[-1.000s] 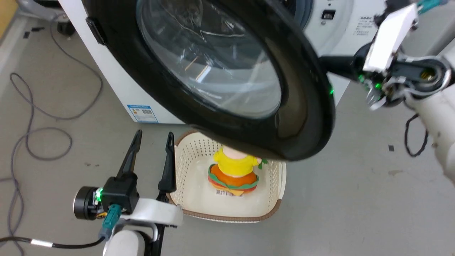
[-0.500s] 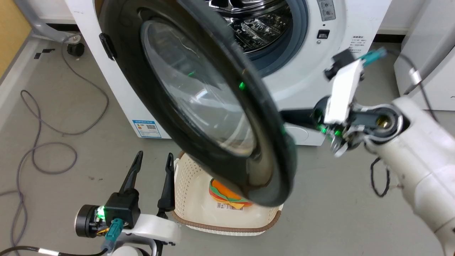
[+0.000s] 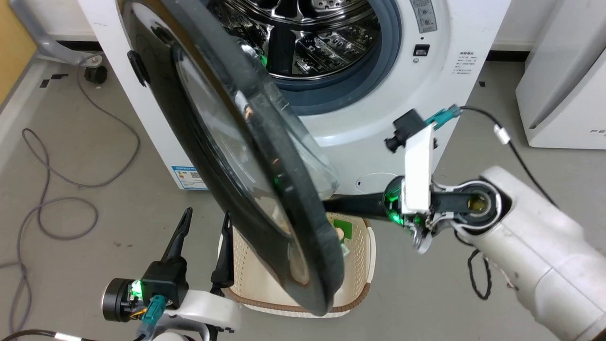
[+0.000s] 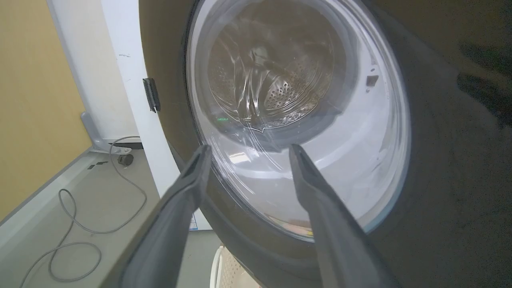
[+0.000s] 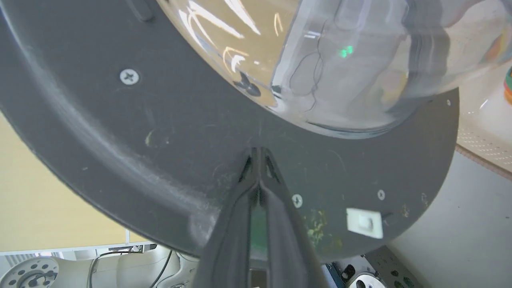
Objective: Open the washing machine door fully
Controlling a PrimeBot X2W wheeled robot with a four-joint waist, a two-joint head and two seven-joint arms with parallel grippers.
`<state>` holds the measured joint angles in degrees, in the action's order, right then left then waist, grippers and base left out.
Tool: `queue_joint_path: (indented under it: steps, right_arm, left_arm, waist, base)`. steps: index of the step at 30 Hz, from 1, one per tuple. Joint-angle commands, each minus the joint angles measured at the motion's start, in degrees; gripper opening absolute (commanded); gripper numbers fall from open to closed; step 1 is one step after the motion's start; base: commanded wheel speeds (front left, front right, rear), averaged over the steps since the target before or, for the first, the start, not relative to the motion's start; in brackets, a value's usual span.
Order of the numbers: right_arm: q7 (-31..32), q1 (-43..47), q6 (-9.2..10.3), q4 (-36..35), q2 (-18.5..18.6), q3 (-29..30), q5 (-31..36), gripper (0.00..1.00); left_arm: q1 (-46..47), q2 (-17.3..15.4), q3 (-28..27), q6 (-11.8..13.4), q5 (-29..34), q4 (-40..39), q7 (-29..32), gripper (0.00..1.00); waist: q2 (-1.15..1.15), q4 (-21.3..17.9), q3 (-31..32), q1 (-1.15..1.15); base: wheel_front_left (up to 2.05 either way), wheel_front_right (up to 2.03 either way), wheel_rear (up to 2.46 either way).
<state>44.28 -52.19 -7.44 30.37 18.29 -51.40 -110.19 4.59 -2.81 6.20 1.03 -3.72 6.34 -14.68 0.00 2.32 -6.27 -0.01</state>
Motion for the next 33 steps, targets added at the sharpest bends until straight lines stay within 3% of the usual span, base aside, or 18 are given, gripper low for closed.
queue_joint_path:
  steps: [1, 4, 13, 14, 15, 20, 25, 33]
  right_arm:
    - [-0.4, 1.4, -0.05, -1.2, 0.4, -0.7, -0.7, 0.0]
    - [-2.5, 2.2, -0.05, -2.4, 1.1, -0.7, -1.6, 0.0]
    - [-17.2, 10.7, -0.05, -5.7, 3.4, 5.5, -4.5, 0.0]
    - [-19.0, 12.1, -0.05, -6.2, 3.7, 6.3, -4.3, 0.35]
    - [-20.5, 13.6, -0.05, -6.7, 4.1, 7.0, -4.0, 1.0]
    - [-27.1, 21.6, -0.05, -8.7, 4.7, 10.5, -3.7, 1.0]
    - [-38.0, 27.6, -0.05, -7.0, 3.7, 14.5, -1.7, 1.0]
    - [-56.8, 31.7, -0.05, -1.1, 2.5, 16.3, 7.8, 1.0]
  left_arm:
    - [-0.9, -0.1, 0.0, 0.1, -0.3, 0.1, -0.3, 1.0]
    - [-0.8, -0.1, 0.1, 0.2, -0.3, 0.3, -0.3, 1.0]
    - [-0.9, -0.1, 0.2, 0.6, -1.0, 0.6, -0.3, 1.0]
    - [-0.9, -0.1, 0.2, 0.6, -1.1, 0.6, -0.3, 1.0]
    - [-0.9, -0.1, 0.2, 0.6, -1.1, 0.6, -0.3, 1.0]
    - [-1.2, -0.1, -0.1, 0.6, -1.1, 0.9, -0.3, 1.0]
    - [-1.3, -0.1, -0.4, 0.5, -0.9, 1.0, -0.3, 1.0]
    - [-1.5, -0.1, -0.7, 0.4, -1.0, 1.5, -0.3, 1.0]
  waist:
    - [0.0, -0.1, -0.1, 0.01]
    - [0.0, -0.2, -0.3, 0.01]
    - [0.0, -0.4, 0.0, 0.01]
    - [0.0, -0.5, 0.1, 0.01]
    - [0.0, -0.6, 0.2, 0.01]
    - [0.0, -1.0, 0.8, 0.01]
    - [0.0, -1.3, 0.9, 0.01]
    - [0.0, -1.0, 1.4, 0.01]
  base:
    - [0.0, 0.0, 0.0]
    - [0.0, 0.0, 0.0]
    - [0.0, 0.0, 0.0]
    - [0.0, 0.0, 0.0]
    - [0.0, 0.0, 0.0]
    - [0.0, 0.0, 0.0]
    - [0.0, 0.0, 0.0]
    - [0.0, 0.0, 0.0]
